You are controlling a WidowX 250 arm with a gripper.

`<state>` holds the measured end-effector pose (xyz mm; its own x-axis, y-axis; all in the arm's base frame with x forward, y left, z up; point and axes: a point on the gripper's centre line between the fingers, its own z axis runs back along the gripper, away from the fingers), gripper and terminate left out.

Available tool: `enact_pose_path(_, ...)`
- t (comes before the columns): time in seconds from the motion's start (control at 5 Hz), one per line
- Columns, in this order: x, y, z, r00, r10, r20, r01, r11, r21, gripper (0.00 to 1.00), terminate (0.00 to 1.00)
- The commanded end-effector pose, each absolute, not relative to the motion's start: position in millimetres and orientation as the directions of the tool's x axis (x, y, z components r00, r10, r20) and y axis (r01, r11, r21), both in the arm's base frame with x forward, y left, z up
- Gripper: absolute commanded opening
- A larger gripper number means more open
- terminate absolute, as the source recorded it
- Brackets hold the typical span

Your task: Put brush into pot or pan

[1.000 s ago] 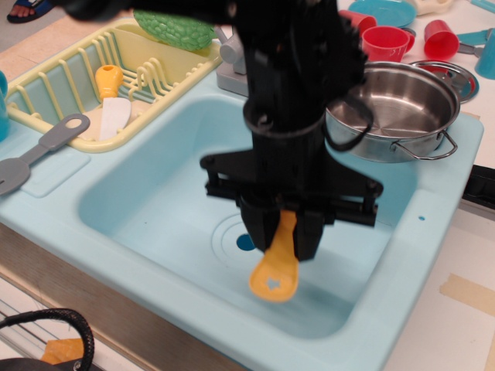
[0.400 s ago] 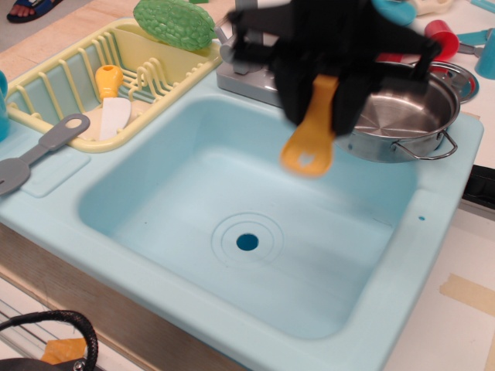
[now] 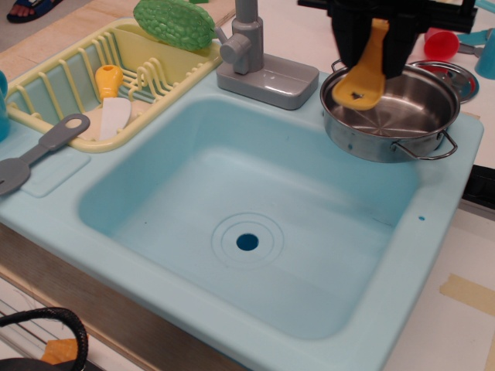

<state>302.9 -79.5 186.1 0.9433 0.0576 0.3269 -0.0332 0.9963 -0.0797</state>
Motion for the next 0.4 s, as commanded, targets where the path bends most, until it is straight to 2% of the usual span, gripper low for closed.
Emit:
enact_pose_path(0.0, 319.7, -66.3, 167.8, 0.946, 0.068, 0.318, -0.016, 0.986, -0.164, 1.0, 0.0)
enact_pose_path(0.2, 320.6, -64.8, 160.3, 0.951, 0.092, 0.294, -0.035, 0.981, -0.193, 1.0, 1.0)
